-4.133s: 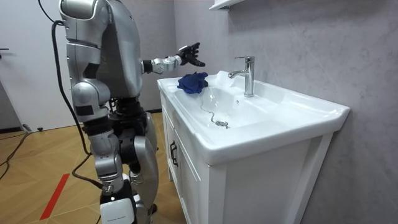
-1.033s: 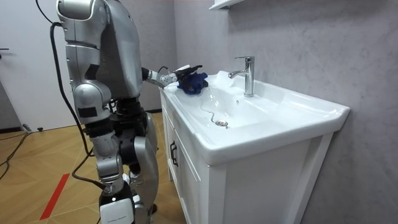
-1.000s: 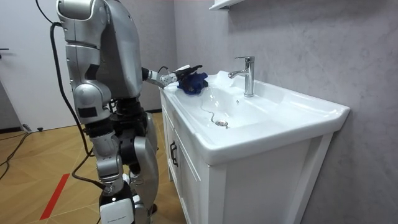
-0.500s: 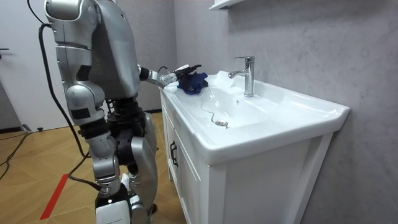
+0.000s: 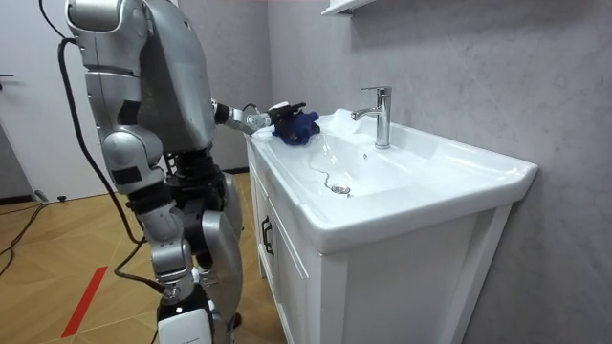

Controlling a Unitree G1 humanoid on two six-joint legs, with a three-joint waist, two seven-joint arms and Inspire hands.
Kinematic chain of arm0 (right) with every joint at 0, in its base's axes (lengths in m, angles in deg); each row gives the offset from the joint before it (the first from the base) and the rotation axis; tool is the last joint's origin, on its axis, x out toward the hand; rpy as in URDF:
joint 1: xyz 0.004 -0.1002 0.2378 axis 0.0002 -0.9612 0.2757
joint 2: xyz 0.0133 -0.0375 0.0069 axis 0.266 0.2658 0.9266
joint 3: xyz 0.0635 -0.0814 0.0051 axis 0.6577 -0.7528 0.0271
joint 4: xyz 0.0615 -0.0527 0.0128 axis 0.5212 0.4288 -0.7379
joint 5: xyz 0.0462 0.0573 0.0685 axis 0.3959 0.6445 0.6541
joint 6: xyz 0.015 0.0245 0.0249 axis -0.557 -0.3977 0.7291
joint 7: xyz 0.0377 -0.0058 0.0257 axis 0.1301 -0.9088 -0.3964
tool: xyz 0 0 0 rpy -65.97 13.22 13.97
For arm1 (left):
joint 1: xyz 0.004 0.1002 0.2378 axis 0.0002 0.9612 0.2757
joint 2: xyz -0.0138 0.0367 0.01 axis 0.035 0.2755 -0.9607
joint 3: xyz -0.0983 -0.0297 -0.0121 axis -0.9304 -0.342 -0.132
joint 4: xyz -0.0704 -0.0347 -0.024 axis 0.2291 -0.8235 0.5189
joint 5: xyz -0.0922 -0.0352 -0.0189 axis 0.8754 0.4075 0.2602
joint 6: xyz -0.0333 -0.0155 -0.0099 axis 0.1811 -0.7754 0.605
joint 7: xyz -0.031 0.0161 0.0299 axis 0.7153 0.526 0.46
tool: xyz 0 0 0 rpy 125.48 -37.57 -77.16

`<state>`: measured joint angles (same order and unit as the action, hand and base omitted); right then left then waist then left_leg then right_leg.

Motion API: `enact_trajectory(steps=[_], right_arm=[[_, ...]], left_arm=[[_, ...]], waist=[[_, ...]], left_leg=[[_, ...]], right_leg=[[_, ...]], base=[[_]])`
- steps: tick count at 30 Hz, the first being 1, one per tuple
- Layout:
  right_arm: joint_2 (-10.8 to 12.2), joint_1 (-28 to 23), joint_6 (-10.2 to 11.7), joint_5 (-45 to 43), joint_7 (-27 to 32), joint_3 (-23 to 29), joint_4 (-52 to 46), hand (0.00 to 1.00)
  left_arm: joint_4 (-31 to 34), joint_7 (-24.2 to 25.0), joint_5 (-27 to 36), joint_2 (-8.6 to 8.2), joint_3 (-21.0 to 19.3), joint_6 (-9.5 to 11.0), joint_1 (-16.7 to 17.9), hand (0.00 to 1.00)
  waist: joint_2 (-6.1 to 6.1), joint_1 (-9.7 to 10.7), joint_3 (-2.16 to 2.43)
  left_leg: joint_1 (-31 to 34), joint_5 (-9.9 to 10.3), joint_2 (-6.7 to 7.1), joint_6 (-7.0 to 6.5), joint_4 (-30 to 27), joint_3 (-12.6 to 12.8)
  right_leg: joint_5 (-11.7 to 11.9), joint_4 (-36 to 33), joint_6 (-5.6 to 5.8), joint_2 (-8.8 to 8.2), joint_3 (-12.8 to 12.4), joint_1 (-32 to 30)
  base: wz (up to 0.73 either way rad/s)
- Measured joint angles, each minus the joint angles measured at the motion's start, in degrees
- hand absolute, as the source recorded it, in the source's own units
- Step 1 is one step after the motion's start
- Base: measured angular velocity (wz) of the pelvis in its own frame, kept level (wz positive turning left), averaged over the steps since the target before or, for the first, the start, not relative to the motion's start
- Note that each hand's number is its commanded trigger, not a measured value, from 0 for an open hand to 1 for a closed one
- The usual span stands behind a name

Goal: Wipe basin

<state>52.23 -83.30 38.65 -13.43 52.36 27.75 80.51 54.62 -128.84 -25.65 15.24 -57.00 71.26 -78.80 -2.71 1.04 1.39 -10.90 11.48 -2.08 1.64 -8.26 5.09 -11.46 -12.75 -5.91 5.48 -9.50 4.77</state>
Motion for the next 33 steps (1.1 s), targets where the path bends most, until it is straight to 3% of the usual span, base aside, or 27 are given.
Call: enact_trajectory(steps=[10,11,12,13,15,24,27,33], right_arm=[[0.0,-0.5,-1.1,-2.2,-0.7,3.6,-0.1,0.00],[0.0,-0.5,-1.2,-2.4,-0.7,3.7,-0.2,0.00],[-0.1,-0.5,-1.2,-2.4,-0.7,3.7,-0.2,0.00],[-0.1,-0.5,-1.2,-2.4,-0.7,3.7,-0.3,0.00],[-0.1,-0.5,-1.3,-2.4,-0.7,3.7,-0.6,0.00],[0.0,-0.3,-1.2,-2.3,-0.6,3.6,-1.2,0.00],[-0.1,-0.2,-1.2,-2.3,-0.6,3.6,-1.3,0.00],[-0.1,-0.2,-1.1,-2.3,-0.6,3.6,-1.3,0.00]], left_arm=[[-4.0,5.5,0.9,0.37,-2.0,0.2,-1.4,0.00],[-4.2,6.1,0.9,0.39,-2.2,0.2,-1.4,0.08],[-4.4,6.4,0.9,0.49,-2.2,0.2,-1.4,0.51],[-4.5,6.5,0.9,0.54,-2.2,0.2,-1.4,0.63],[-4.7,6.9,0.8,0.68,-2.2,0.2,-1.4,1.00],[-5.8,6.1,-2.7,0.84,-2.0,0.2,-2.3,1.00],[-5.8,5.9,-2.8,2.33,-2.1,0.2,-2.6,1.00],[-5.9,5.9,-2.7,3.14,-2.2,0.2,-2.6,1.00]], waist=[[-0.19,0.0,0.10],[-0.19,0.0,0.10],[-0.19,0.0,0.10],[-0.19,0.0,0.10],[-0.19,0.0,0.10],[-0.17,0.2,0.09],[-0.19,0.2,0.10],[-0.36,0.2,0.08]], left_leg=[[-1.3,-0.1,-0.58,0.14,0.0,0.5],[-1.5,-0.1,-0.65,0.14,0.0,0.5],[-1.5,-0.1,-0.70,0.14,0.0,0.5],[-1.6,-0.1,-0.72,0.16,0.0,0.5],[-1.6,-0.1,-0.75,0.20,0.0,0.5],[-1.7,-0.1,-1.12,0.21,0.0,0.8],[-1.7,-0.1,-1.27,0.22,-0.1,1.0],[-1.7,-0.1,-1.28,0.23,0.0,1.2]], right_leg=[[-0.2,-0.1,-0.80,0.49,-0.1,1.2],[-0.3,-0.1,-0.93,0.57,-0.1,1.3],[-0.3,-0.2,-1.01,0.63,-0.1,1.4],[-0.3,-0.2,-1.05,0.66,-0.1,1.4],[-0.4,-0.4,-1.22,0.70,0.0,1.4],[-0.7,-0.9,-1.66,1.12,-0.4,1.2],[-0.7,-0.9,-1.88,1.25,-0.2,1.3],[-0.8,-0.9,-1.98,1.26,-0.3,1.3]], base=[[-0.01],[0.00],[0.00],[0.00],[0.00],[0.00],[-0.01],[0.01]])
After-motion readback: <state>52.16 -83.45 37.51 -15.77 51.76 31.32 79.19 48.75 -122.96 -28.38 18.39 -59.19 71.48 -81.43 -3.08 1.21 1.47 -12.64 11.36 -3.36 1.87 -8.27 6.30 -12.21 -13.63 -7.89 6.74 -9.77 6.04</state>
